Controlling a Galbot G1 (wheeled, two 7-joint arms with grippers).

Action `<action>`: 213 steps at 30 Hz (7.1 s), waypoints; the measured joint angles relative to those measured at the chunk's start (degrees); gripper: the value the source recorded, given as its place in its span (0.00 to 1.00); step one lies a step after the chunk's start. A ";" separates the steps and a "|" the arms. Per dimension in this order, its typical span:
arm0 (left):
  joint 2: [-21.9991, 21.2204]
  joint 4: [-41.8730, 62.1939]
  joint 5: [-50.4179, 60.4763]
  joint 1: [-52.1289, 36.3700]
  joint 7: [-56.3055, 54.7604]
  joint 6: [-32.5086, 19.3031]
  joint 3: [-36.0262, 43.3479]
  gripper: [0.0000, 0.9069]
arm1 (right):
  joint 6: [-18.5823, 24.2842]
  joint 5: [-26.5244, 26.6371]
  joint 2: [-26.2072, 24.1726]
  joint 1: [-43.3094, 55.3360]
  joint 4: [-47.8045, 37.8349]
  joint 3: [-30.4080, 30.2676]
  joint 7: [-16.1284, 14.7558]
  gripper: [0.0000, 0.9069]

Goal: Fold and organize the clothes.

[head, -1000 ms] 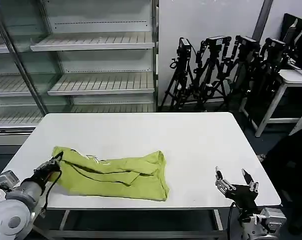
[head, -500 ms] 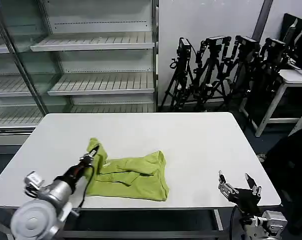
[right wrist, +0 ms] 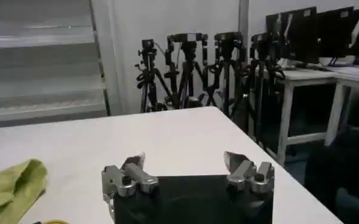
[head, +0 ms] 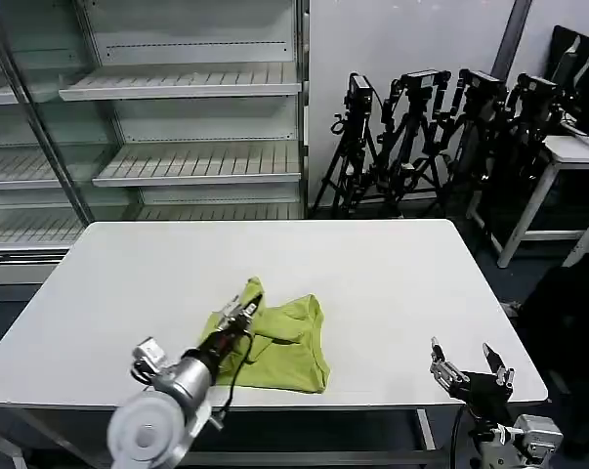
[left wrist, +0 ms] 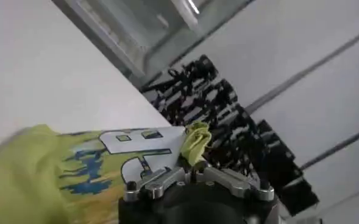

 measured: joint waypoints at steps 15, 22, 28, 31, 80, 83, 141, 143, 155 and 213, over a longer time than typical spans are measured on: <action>-3.49 3.47 7.77 -1.91 2.74 -0.04 6.01 1.00 | -0.01 -1.20 -0.53 -0.98 0.95 -0.21 0.25 1.00; -3.83 2.17 8.57 -0.81 3.05 -0.09 5.08 1.00 | -0.01 -0.71 -1.23 -0.52 1.20 0.19 0.11 1.00; -2.22 -0.70 10.95 2.03 2.65 0.71 1.34 1.00 | 0.14 -0.73 -0.95 0.55 0.89 -0.62 -0.30 1.00; -1.00 -1.97 11.86 4.10 2.69 1.40 -2.22 1.00 | 0.26 -0.98 -0.94 1.23 0.85 -1.17 -0.56 1.00; 1.46 6.55 5.30 4.35 0.58 9.93 -7.53 0.30 | -0.28 -1.33 -0.34 -1.04 4.62 1.13 0.44 1.00; 1.36 6.96 3.96 3.87 0.05 9.95 -7.16 0.04 | -0.30 -1.38 -0.11 -1.45 4.97 1.32 0.46 1.00; 20.86 -0.95 26.03 15.47 15.59 6.28 -40.12 0.04 | -0.07 -0.79 0.17 1.76 3.63 -0.35 0.27 1.00; 20.48 -0.46 33.38 15.78 16.35 4.58 -37.14 0.04 | 0.13 -1.08 0.38 1.67 3.57 -0.33 0.17 1.00; 11.71 6.85 72.81 9.15 18.49 -1.01 -5.31 0.04 | 1.34 -2.50 1.81 -0.37 4.21 1.69 -0.66 1.00; -1.51 -5.79 50.81 16.02 12.10 -17.32 -7.48 1.00 | 13.22 -18.80 5.93 -5.96 4.27 -5.45 -6.96 1.00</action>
